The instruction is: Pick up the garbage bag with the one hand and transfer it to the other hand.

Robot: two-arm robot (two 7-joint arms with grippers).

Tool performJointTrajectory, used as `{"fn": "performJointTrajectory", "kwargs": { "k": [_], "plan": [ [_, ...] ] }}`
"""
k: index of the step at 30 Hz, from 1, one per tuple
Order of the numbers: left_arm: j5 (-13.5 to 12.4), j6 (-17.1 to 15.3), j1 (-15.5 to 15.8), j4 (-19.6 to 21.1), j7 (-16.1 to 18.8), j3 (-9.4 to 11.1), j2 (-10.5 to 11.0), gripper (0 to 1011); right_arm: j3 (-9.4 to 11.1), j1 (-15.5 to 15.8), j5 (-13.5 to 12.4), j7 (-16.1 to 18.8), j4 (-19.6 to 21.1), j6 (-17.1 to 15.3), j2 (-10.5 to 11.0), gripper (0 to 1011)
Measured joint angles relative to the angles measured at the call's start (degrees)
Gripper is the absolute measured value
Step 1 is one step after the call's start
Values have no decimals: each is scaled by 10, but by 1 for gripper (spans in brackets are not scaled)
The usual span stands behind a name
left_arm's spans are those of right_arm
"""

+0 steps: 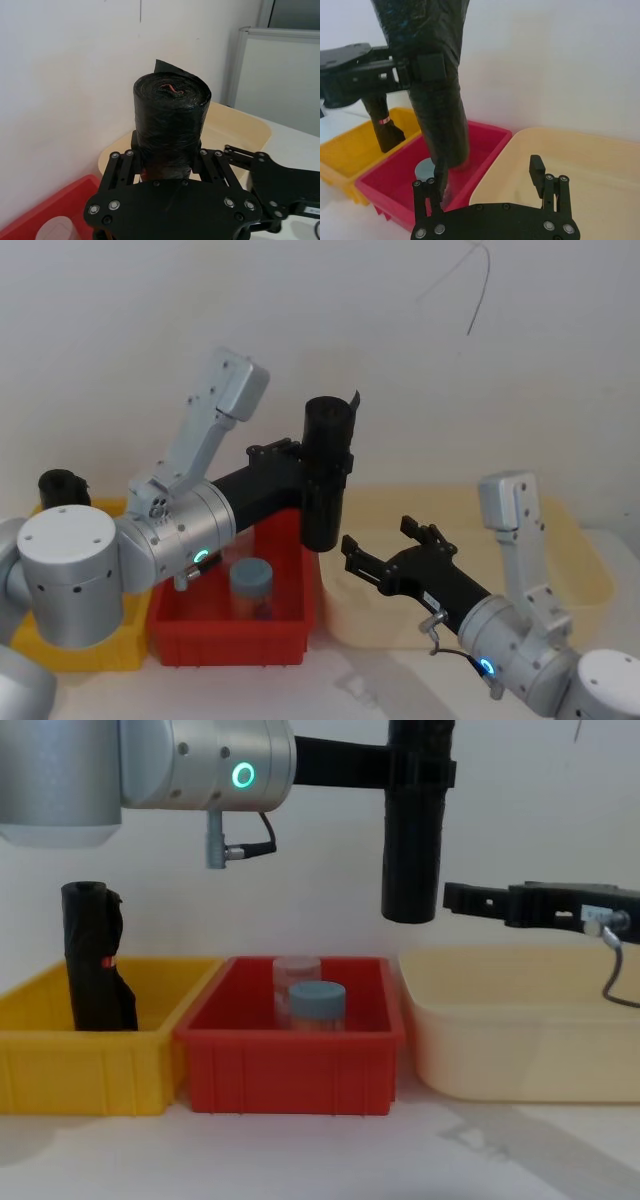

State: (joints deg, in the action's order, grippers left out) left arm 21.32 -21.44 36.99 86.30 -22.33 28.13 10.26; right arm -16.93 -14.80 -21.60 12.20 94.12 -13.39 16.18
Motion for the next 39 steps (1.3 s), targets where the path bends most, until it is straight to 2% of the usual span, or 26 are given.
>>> {"fn": "performJointTrajectory", "kwargs": {
  "k": [9,23,39],
  "plan": [
    [6,4,-1,-6,0,6,-5,503,-3,-14,-4,0,-14,-8,-15,1001],
    [9,18,2,-17,6,15,-10,503,-9,-17,-27,22,-11,-26,-17,1001],
    [23,40,-1,-22,10,18,-19,503,-30,-38,-26,19,-17,-31,-25,1001]
  ]
}}
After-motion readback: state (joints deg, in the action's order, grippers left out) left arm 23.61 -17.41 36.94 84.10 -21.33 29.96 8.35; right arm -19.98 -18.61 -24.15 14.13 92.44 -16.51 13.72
